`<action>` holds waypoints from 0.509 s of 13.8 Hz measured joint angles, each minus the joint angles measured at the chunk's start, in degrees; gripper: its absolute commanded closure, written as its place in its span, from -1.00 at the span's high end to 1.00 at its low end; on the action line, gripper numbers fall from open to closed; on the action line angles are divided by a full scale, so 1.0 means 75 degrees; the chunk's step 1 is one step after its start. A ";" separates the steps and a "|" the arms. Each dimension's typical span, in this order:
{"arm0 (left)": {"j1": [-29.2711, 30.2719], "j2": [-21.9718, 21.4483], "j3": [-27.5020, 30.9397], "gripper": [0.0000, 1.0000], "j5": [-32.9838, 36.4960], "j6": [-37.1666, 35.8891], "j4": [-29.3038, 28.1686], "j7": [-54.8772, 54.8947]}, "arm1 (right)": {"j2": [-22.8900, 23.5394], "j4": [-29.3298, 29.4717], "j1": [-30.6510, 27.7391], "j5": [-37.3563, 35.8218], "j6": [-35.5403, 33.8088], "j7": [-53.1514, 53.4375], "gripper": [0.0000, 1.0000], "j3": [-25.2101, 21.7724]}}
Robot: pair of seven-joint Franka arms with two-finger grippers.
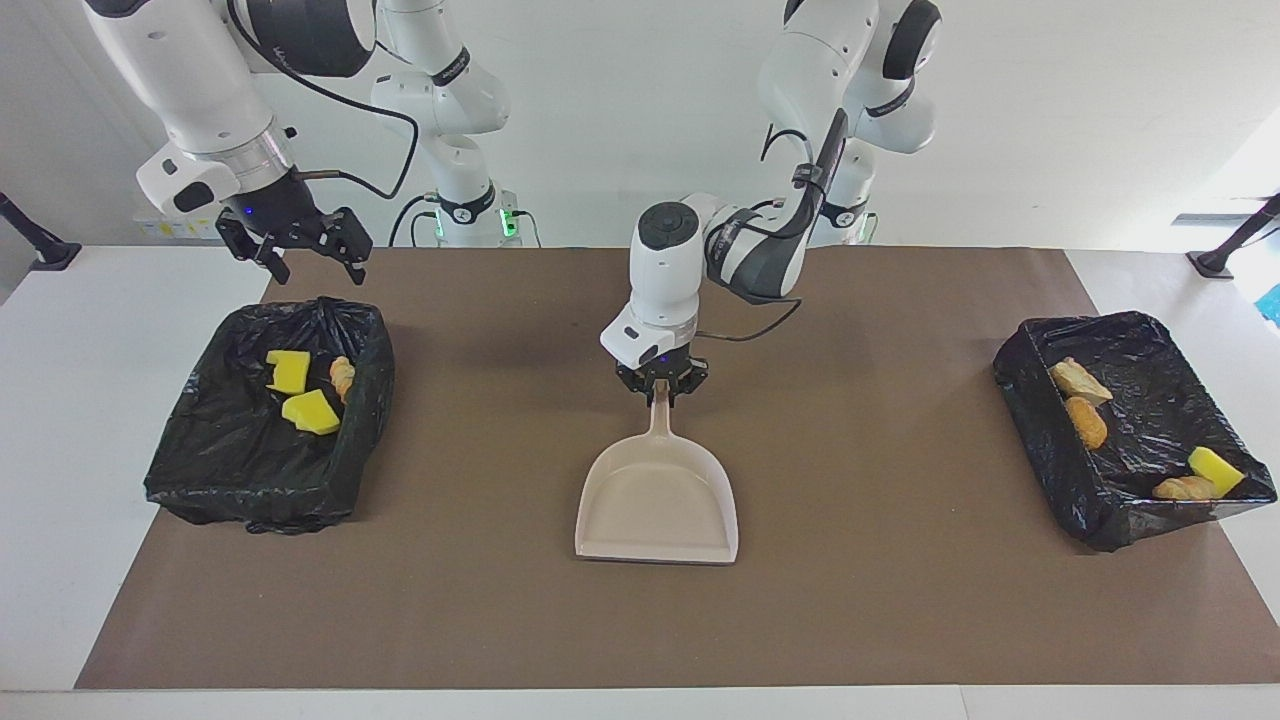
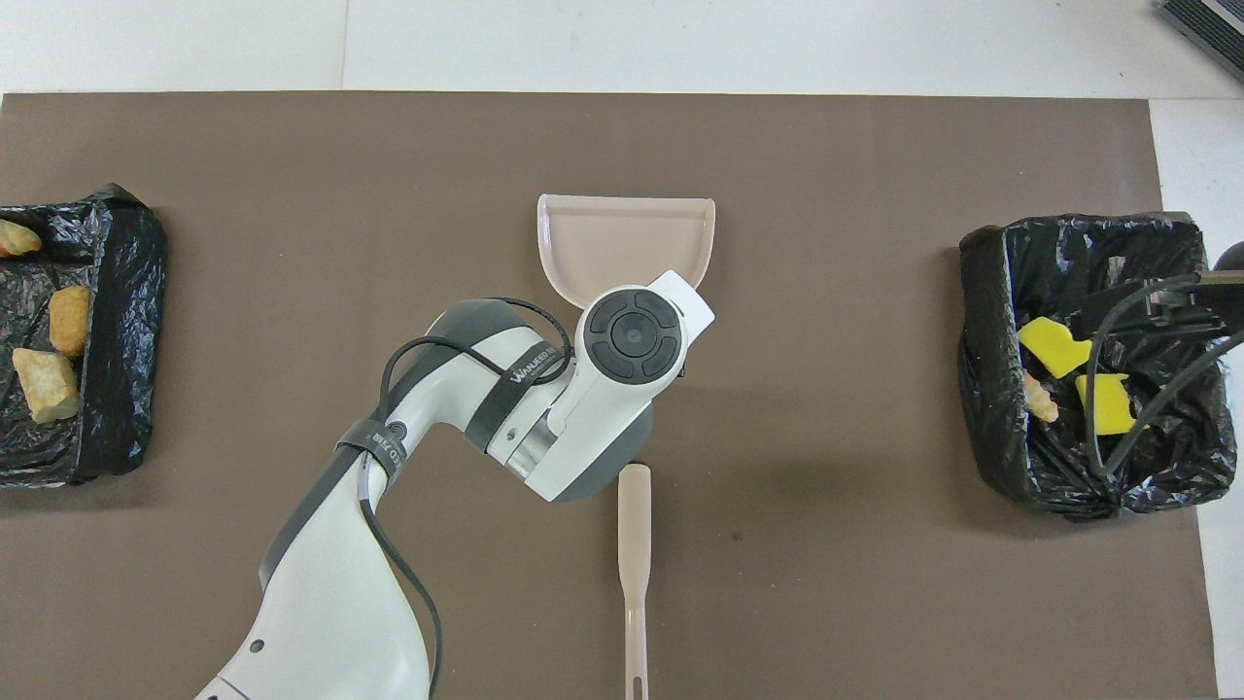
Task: Sweep and dump trash in bin
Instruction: 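Lower the dustpan onto the table and open the left gripper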
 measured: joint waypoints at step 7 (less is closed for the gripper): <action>0.0478 -0.1008 0.0231 1.00 -0.0009 -0.1280 0.0159 0.0199 | 0.0000 0.0000 0.0000 0.0000 0.0000 0.0000 1.00 0.0000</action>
